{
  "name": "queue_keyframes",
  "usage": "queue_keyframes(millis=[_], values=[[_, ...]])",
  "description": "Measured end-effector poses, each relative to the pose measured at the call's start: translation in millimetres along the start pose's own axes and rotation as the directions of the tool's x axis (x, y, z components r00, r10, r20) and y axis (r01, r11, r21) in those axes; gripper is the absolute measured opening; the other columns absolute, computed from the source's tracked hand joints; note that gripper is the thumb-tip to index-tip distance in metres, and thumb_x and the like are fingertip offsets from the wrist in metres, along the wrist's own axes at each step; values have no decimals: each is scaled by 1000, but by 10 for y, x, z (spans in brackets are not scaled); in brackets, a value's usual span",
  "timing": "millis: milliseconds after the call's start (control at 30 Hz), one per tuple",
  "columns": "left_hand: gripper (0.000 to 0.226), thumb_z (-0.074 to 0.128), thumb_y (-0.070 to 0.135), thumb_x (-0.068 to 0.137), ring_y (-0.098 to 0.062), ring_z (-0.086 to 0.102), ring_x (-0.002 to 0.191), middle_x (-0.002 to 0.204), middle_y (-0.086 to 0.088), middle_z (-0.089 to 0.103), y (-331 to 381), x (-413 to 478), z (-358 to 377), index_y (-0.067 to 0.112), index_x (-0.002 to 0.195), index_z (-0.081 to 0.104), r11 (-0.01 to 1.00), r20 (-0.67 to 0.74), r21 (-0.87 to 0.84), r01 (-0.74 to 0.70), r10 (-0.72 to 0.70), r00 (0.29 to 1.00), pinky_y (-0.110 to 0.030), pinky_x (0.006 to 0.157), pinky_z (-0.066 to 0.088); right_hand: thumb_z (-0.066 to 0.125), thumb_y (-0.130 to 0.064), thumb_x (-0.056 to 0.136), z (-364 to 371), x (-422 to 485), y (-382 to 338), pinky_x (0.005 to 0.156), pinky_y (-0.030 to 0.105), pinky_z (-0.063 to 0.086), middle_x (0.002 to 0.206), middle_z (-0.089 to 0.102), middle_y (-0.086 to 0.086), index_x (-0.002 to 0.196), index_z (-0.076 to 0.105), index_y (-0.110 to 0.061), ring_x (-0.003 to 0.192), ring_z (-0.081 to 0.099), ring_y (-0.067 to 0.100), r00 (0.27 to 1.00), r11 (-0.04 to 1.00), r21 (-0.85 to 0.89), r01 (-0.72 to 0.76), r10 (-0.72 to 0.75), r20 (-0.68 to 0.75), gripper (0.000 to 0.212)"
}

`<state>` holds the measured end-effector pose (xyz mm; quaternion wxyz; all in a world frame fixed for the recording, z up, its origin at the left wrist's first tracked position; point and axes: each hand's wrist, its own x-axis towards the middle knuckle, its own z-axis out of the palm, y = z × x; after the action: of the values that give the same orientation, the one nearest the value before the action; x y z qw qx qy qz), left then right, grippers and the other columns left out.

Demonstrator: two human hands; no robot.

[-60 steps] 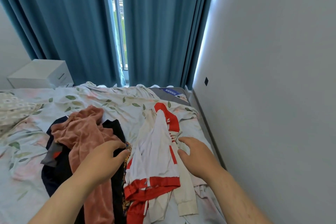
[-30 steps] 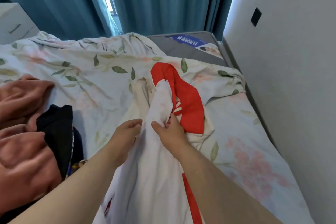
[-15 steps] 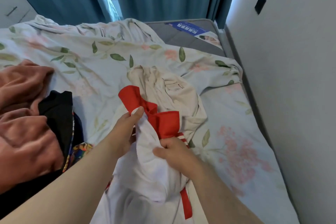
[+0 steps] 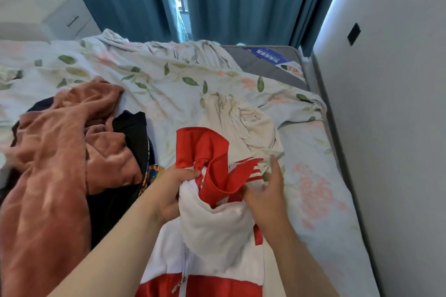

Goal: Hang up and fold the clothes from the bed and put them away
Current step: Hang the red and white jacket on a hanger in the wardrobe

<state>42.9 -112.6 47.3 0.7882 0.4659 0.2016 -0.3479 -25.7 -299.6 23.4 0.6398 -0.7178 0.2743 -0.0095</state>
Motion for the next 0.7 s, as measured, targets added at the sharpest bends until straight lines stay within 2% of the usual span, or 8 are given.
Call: queue_keyframes(millis=[67, 133, 200, 333, 400, 467, 600, 700], values=[[47, 64, -2, 75, -46, 67, 102, 119, -32, 64, 95, -284, -82, -3, 122, 64, 999, 12, -3, -54, 54, 998, -54, 80, 57, 85, -24, 69, 107, -143, -141, 83, 6, 49, 110, 64, -39, 129, 59, -39, 100, 61, -15, 952, 992, -40, 116, -99, 289, 67], [41, 63, -2, 77, -45, 68, 99, 115, -32, 66, 212, -601, -180, -3, 118, 67, 992, 13, -31, -124, 125, 992, -53, 79, 57, 78, -27, 67, 253, -367, -332, 80, 21, 57, 95, 75, -18, 99, 76, -36, 87, 69, -3, 887, 959, -159, 234, -144, 438, 34], [31, 61, 1, 75, -39, 72, 87, 101, -27, 71, 354, -973, -303, -1, 103, 74, 978, -6, -51, -203, 203, 979, -49, 72, 59, 67, -28, 67, 387, -623, -554, 77, 32, 57, 84, 76, -2, 85, 78, -27, 77, 71, 8, 883, 963, -117, 243, -170, 438, 21], [23, 63, 8, 76, -35, 72, 81, 91, -21, 72, 654, -1946, -586, -1, 91, 77, 939, -66, -99, -329, 324, 944, -48, 76, 60, 67, -36, 63, 561, -1257, -1200, 63, 35, 50, 66, 64, 15, 72, 65, 0, 66, 61, 26, 921, 972, 107, 208, -231, 314, 38], [18, 68, 16, 75, -30, 72, 75, 82, -15, 72, 767, -2542, -712, 4, 84, 79, 904, -100, -104, -415, 406, 909, -44, 73, 60, 74, -36, 76, 624, -1653, -1566, 66, 32, 54, 73, 71, 15, 78, 71, 1, 71, 68, 28, 923, 959, 208, 194, -250, 292, 37], [21, 70, 22, 75, -29, 73, 74, 82, -15, 73, 882, -3174, -827, 6, 84, 80, 859, -119, -101, -502, 490, 863, -40, 65, 60, 65, -28, 93, 697, -2101, -1970, 74, 38, 61, 97, 76, 19, 94, 77, -4, 90, 74, 33, 918, 928, 358, 104, -229, 325, 27], [26, 65, 28, 77, -27, 75, 76, 87, -16, 75, 1046, -4373, -1045, 7, 81, 81, 784, -113, -97, -613, 603, 789, -36, 60, 60, 53, -36, 99, 890, -3114, -2610, 83, 48, 59, 114, 71, 24, 114, 73, -2, 102, 70, 38, 894, 862, 485, -151, -90, 438, 43], [26, 64, 28, 82, -27, 74, 76, 90, -15, 75, 1192, -5158, -1187, 8, 81, 81, 720, -141, -66, -691, 679, 720, -37, 66, 61, 47, -40, 102, 1016, -3740, -3019, 84, 48, 59, 115, 70, 25, 119, 69, 0, 103, 70, 38, 875, 844, 507, -172, -105, 472, 49]])
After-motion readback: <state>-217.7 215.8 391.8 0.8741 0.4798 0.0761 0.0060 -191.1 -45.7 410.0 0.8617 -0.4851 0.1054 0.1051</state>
